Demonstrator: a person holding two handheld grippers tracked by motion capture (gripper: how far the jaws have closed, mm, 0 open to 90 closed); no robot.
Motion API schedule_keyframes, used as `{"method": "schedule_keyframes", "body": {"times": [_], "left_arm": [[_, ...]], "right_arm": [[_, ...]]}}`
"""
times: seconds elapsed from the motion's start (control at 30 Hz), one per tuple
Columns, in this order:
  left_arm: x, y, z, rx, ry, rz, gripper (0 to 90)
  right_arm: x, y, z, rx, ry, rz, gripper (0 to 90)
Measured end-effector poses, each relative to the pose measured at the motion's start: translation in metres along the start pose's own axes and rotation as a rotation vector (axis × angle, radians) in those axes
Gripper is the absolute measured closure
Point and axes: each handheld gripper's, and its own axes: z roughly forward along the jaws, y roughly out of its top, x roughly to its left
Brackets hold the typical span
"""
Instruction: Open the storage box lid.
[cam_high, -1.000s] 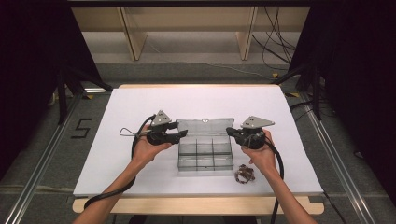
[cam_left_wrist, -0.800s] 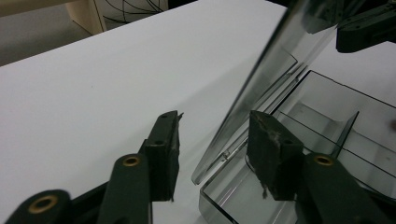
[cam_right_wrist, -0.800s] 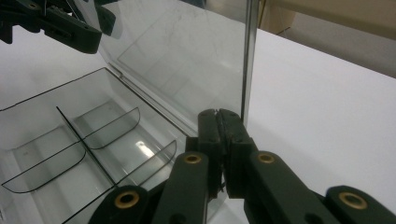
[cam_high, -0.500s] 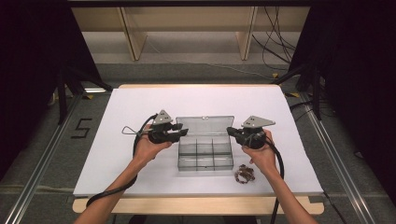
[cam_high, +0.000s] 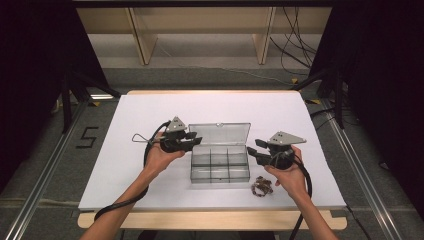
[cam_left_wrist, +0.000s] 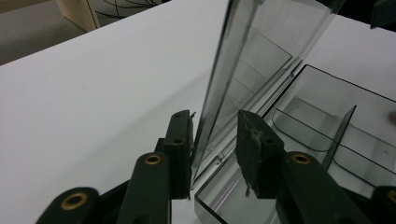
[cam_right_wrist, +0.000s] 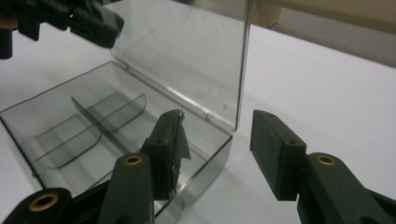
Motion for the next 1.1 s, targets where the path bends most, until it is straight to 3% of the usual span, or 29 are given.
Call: {"method": "schedule_keyframes", "body": {"times": [0.07,0.1,0.13,0.27,0.3,0.4,0.43,0.47,0.53,0.63,0.77,0.8,0.87,1.1], "left_arm": [[0.001,0.000,0.000,-0.002,0.001,0.003,66.0],[0.001,0.000,0.000,0.002,0.002,-0.003,66.1],[0.001,0.000,0.000,-0.002,0.003,-0.010,66.3],[0.003,0.001,0.001,0.005,-0.007,-0.006,66.6],[0.004,0.001,0.002,-0.001,0.003,-0.021,66.5],[0.006,0.002,0.003,0.002,-0.009,-0.030,66.2],[0.007,0.002,0.003,0.003,-0.023,-0.029,66.1],[0.007,0.003,0.003,0.006,-0.027,-0.037,66.1],[0.008,0.003,0.003,0.011,-0.032,-0.041,65.6],[0.009,0.003,0.003,0.009,-0.031,-0.037,65.2],[0.011,0.003,0.004,0.012,-0.035,-0.038,65.1],[0.012,0.003,0.005,0.012,-0.041,-0.046,64.6],[0.012,0.003,0.005,0.008,-0.031,-0.049,64.5],[0.015,0.004,0.008,0.008,-0.041,-0.062,63.2]], "right_arm": [[0.001,-0.006,-0.003,0.008,-0.009,0.020,53.4],[-0.002,-0.008,-0.004,0.011,-0.005,-0.011,53.4],[0.000,-0.010,-0.004,0.015,-0.004,0.018,53.3],[-0.004,-0.015,-0.007,0.029,0.002,0.016,52.5],[-0.003,-0.017,-0.008,0.024,-0.001,0.018,51.9],[-0.003,-0.018,-0.009,0.034,0.006,0.017,51.5],[0.001,-0.020,-0.010,0.039,0.011,0.037,51.3],[-0.001,-0.020,-0.010,0.036,0.015,0.016,51.2],[0.000,-0.021,-0.012,0.041,0.014,0.018,51.1],[0.004,-0.024,-0.013,0.048,0.024,0.035,50.7],[0.003,-0.026,-0.014,0.047,0.024,0.021,50.1],[0.005,-0.027,-0.016,0.056,0.032,0.046,50.1],[0.003,-0.029,-0.017,0.053,0.027,0.025,50.1],[0.002,-0.033,-0.021,0.046,0.031,0.040,49.9]]}}
